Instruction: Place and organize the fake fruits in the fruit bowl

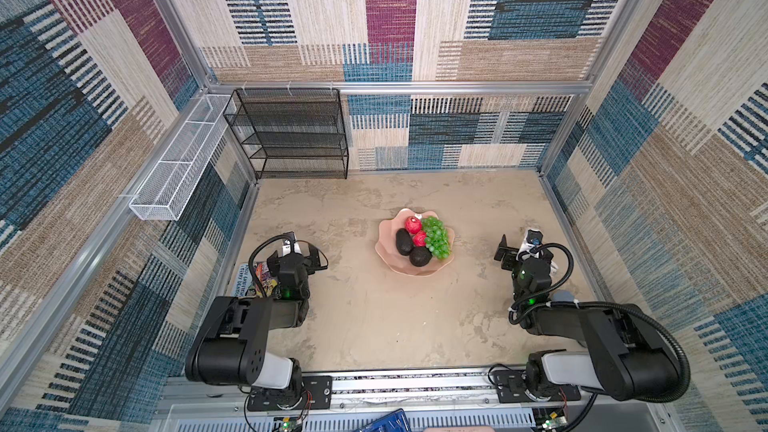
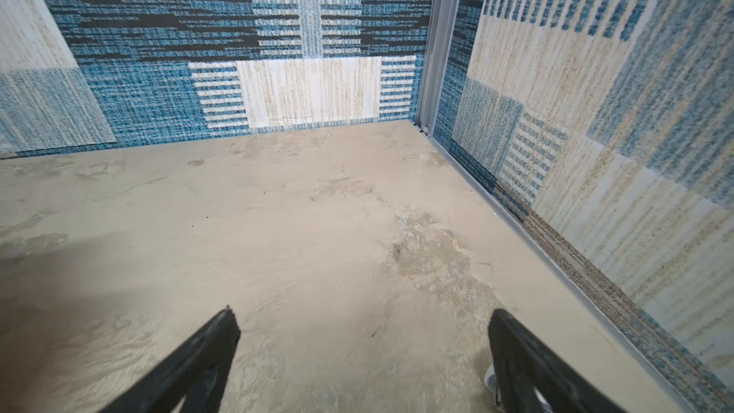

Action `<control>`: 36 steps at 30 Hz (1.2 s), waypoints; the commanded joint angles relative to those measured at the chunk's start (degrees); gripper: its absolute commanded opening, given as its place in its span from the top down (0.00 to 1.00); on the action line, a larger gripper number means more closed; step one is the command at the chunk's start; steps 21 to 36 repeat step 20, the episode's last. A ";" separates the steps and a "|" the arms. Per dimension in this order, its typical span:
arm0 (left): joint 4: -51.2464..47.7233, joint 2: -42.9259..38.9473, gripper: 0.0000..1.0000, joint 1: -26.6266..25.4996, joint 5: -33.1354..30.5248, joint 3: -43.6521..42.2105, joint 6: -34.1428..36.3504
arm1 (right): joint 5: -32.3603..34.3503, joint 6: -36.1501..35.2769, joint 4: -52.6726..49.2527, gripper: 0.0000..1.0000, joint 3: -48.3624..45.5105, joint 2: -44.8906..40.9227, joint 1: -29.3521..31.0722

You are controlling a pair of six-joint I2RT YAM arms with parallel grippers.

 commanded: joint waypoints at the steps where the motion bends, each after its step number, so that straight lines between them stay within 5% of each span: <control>1: 4.86 4.57 0.01 0.25 4.06 4.15 2.98 | -8.84 -2.20 14.61 0.00 -0.66 4.54 -1.23; 3: -6.88 1.51 0.01 2.29 6.39 6.86 -0.64 | -10.77 -2.96 22.17 0.00 -1.43 10.94 -1.49; 5: 0.05 3.46 0.01 3.06 6.33 5.47 -0.21 | -11.95 -2.22 16.33 0.00 0.17 9.56 -2.00; 7: -5.49 1.99 0.01 2.99 6.64 6.70 -0.90 | -12.45 -2.78 20.00 0.00 -0.49 10.81 -2.29; 36: -1.20 2.90 0.01 3.03 6.80 5.51 -0.37 | -11.88 -1.70 15.71 0.00 1.01 10.05 -2.47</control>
